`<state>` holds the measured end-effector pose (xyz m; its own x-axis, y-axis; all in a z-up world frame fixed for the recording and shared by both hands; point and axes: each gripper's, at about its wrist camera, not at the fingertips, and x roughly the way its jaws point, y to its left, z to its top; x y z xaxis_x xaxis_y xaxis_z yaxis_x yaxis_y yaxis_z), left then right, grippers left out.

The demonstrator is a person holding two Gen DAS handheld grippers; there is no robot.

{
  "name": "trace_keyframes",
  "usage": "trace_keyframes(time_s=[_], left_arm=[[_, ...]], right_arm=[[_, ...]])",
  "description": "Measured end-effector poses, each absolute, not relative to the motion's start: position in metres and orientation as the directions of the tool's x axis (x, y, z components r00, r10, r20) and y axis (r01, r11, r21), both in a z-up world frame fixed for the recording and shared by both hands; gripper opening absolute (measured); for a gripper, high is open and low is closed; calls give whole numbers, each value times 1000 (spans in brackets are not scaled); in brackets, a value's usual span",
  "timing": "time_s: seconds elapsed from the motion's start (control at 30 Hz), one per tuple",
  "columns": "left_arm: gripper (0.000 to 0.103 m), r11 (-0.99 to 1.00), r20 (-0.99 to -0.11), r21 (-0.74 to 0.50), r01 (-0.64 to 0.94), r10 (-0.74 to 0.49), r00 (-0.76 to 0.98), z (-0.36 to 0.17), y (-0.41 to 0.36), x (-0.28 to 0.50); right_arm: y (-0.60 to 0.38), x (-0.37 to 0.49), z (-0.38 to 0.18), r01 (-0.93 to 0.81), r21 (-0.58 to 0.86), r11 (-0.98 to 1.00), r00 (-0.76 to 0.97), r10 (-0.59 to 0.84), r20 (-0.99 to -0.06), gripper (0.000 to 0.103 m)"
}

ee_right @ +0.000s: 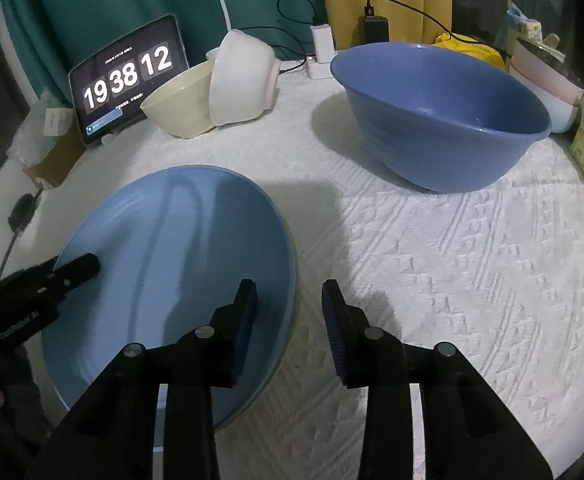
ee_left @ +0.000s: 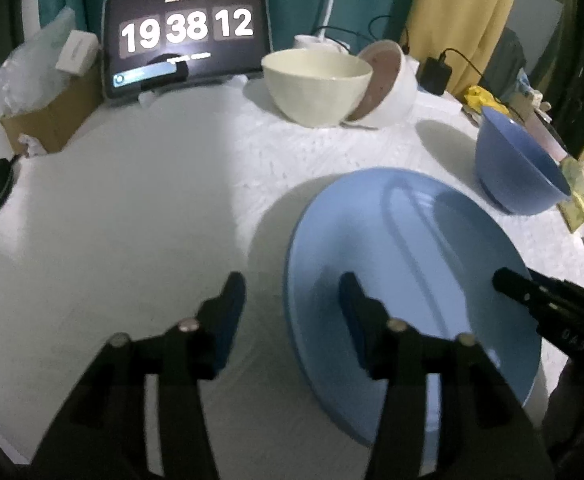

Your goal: Organize plates and bowls

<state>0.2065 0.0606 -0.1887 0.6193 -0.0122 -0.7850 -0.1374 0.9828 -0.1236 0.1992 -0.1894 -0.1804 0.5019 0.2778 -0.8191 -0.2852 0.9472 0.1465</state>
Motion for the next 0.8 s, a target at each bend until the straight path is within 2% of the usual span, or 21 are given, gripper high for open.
trace_keyframes(time_s=[0.07,0.13,0.27,0.33,0.47,0.8], left_arm=[[56,980,-778,-164,-112,-58,625,-192,60,208],[56,972,-770,-216,-92,-112,628,-195,60,210],[55,980,-763,-187,-61,-105,638,-194,50,211],[54,984,-762,-167,-55,-93,641,-192,45,212],[47,982,-765,-176,-70,-92,637,-191,49,212],[40,986,-760,-152,-73,-69,647,-187,48,203]], right_arm=[[-189,200,-183,-289,161,944,494,291,-819,42],[-189,201,-184,-290,177,941,496,306,-813,42],[-187,200,-184,-310,176,934,495,317,-809,41],[-184,198,-184,-328,171,929,497,324,-805,34],[-183,199,-184,-324,164,932,500,316,-807,34],[-182,199,-181,-321,136,937,503,291,-814,33]])
